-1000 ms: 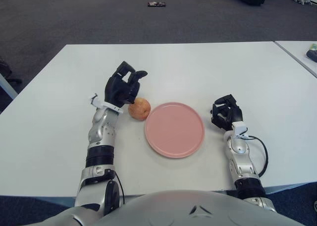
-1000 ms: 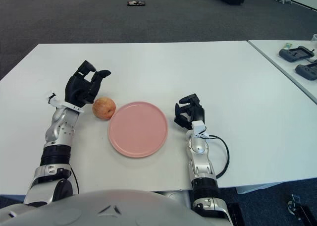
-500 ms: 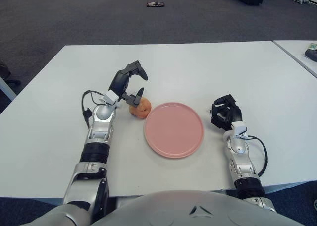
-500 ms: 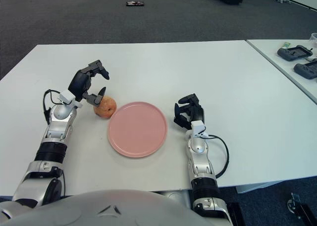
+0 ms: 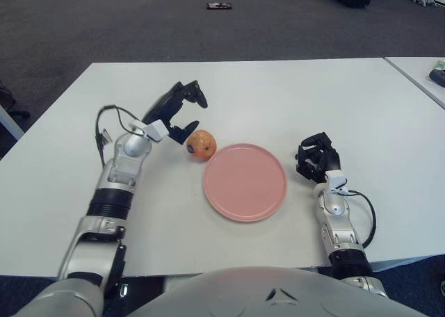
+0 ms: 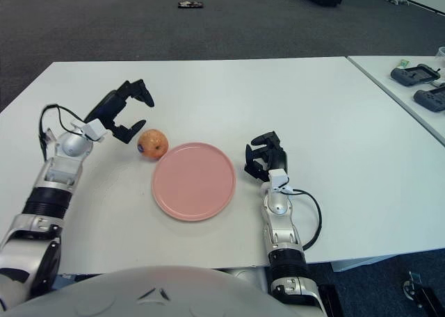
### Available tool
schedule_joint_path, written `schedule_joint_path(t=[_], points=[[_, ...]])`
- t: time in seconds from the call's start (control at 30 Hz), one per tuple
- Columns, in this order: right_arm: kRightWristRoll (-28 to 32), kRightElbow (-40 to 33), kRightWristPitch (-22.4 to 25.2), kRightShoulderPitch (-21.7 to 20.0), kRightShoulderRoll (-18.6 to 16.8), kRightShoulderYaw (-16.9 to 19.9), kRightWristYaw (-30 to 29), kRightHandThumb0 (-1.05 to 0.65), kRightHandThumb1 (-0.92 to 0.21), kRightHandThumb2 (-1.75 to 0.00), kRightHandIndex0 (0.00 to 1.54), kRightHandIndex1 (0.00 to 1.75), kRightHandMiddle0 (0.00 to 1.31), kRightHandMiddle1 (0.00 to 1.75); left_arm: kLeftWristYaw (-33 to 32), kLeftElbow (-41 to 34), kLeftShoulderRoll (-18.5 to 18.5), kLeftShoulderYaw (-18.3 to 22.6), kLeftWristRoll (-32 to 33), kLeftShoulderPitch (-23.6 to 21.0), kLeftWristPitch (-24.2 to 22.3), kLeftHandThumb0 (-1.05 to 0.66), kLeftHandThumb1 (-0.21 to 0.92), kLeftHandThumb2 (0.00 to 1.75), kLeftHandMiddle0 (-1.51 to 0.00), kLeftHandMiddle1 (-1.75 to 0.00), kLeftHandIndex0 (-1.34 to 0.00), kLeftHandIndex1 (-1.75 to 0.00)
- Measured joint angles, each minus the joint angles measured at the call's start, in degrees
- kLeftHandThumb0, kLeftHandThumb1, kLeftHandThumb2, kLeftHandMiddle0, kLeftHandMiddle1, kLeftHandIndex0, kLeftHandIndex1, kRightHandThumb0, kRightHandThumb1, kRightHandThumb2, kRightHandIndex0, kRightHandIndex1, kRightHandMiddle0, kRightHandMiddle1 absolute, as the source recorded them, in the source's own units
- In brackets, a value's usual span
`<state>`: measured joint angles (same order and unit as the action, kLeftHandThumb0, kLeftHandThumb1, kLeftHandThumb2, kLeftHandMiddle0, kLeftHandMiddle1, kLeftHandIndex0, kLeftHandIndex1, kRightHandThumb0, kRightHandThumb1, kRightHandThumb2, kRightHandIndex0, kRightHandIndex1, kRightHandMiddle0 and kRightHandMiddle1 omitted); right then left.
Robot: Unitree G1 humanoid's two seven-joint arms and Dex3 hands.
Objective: Put the apple into the plate.
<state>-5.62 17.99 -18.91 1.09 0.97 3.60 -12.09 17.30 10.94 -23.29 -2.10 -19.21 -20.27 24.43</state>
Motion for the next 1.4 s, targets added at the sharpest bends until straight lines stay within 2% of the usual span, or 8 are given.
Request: schedule_joint_path(t=[0.2, 0.23, 0.3, 0.37, 0.47, 0.63, 0.97, 1.4], points=[[0.0, 0.1, -0.2, 0.0, 0.0, 0.0, 0.0, -0.40, -0.57, -1.01, 0.58, 1.44, 0.41, 1.75, 0.1, -0.3, -2.7, -2.6, -3.3, -1.1, 0.6, -0.84, 0.37, 0.99, 0.00, -0.34, 0.00, -0.63], [0.1, 0.1, -0.2, 0.0, 0.0, 0.0, 0.0, -0.40, -0.57, -1.01, 0.58, 1.44, 0.41, 1.75, 0.2, -0.2, -3.1, -3.0, -3.7, -1.2, 0.8, -0.87, 0.39, 0.97, 0.00, -0.24, 0.00, -0.51], [0.1, 0.1, -0.2, 0.0, 0.0, 0.0, 0.0, -0.40, -0.57, -1.01, 0.58, 1.44, 0.41, 1.75, 0.7, 0.2, -4.0, -3.9, -4.1, -1.5, 1.2, -0.91, 0.40, 0.95, 0.00, -0.14, 0.00, -0.41], [0.1, 0.1, -0.3, 0.0, -0.1, 0.0, 0.0, -0.40, -0.57, -1.01, 0.58, 1.45, 0.41, 1.75, 1.1, 0.7, -4.9, -4.8, -4.4, -1.9, 1.7, -0.93, 0.43, 0.94, 0.00, -0.06, 0.00, -0.23], [0.1, 0.2, -0.4, 0.0, -0.1, 0.0, 0.0, -0.40, -0.57, -1.01, 0.58, 1.45, 0.41, 1.75, 2.5, 1.1, -6.1, -5.8, -4.4, -2.6, 2.5, -0.95, 0.44, 0.92, 0.00, -0.02, 0.00, -0.08], [0.1, 0.2, -0.4, 0.0, -0.1, 0.1, 0.0, -0.40, -0.58, -1.00, 0.58, 1.45, 0.40, 1.75, 6.8, 1.0, -7.9, -7.4, -3.5, -4.1, 2.5, -0.96, 0.44, 0.91, 0.00, 0.00, 0.00, -0.01], [0.1, 0.2, -0.4, 0.0, -0.1, 0.1, 0.0, -0.40, -0.58, -1.00, 0.58, 1.44, 0.41, 1.75, 16.7, 0.6, -9.9, -11.1, -1.4, -6.0, 1.8, -0.94, 0.42, 0.88, 0.00, 0.00, 0.00, 0.00], [0.1, 0.1, -0.4, 0.1, 0.0, 0.2, 0.2, -0.40, -0.57, -1.00, 0.58, 1.43, 0.41, 1.75, 26.8, 0.7, -11.5, -15.0, -0.2, -7.8, 1.4, -0.79, 0.25, 1.00, 0.00, 0.00, 0.00, 0.00]])
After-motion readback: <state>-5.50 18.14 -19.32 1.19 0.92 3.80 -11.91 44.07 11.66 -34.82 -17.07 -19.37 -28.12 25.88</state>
